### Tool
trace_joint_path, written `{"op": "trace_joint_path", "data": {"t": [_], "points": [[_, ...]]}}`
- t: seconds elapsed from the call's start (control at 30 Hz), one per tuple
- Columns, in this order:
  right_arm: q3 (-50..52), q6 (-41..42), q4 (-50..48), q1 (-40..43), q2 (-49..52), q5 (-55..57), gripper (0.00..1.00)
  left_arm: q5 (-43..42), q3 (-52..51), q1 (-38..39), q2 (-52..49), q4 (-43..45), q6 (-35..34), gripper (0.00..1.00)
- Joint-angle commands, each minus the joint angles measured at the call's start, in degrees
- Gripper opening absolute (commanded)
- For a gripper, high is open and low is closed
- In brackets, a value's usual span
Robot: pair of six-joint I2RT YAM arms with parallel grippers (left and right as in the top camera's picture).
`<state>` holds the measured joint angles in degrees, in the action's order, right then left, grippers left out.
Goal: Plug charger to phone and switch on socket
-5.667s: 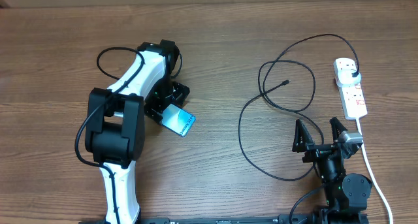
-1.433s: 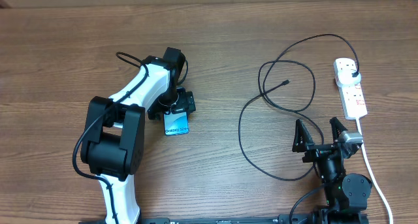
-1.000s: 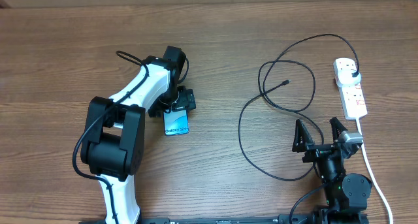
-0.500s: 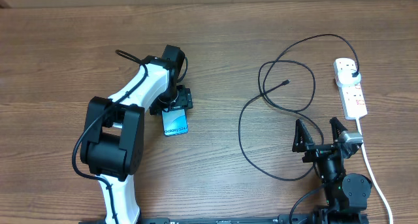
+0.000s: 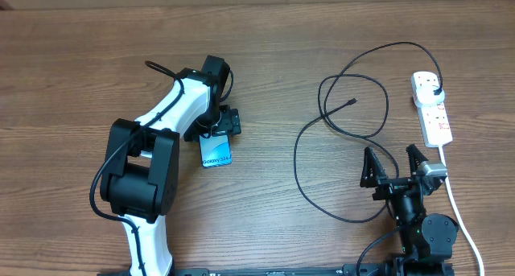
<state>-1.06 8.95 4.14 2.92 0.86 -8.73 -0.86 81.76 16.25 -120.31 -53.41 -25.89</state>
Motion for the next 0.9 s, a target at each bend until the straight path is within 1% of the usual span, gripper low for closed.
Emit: {"op": "trace_joint_path", "data": {"t": [0.0,0.23,0.37,0.47,0.53,0.7,0.87], "points": [[0.61,-0.07,-0.15,-0.07,-0.37,0.35,1.0,-8.24,-5.03,-0.09,-9.33,-0.35,1.25,0.95],[0.61,-0.07,-0.15,-0.07,-0.37,0.35,1.0,-7.04,-5.03,-0.09,-9.35,-2.43,1.18,0.97],[0.61,-0.07,-0.17,-0.07,-0.37,0.35,1.0,-3.1,-5.03,-0.09,-9.35,-4.04,-2.51,0.97],[0.61,-0.07,-0.15,-0.07,-0.37,0.35,1.0,-3.02,-5.03,-0.09,-9.35,-4.26,-4.39,0.97],[0.61,-0.07,-0.15,-0.07,-0.37,0.35,1.0,-3.02,-5.03,-0.09,-9.35,-3.98,-5.27,0.97],[0.61,-0.07,-0.15,-0.07,-0.37,0.35,1.0,-3.17,-5.05,-0.09,-9.35,-1.66,-5.22,0.95],[0.61,-0.07,-0.17,-0.07,-0.37,0.35,1.0,-2.93,-5.03,-0.09,-9.35,-0.39,-5.2,0.96]]}}
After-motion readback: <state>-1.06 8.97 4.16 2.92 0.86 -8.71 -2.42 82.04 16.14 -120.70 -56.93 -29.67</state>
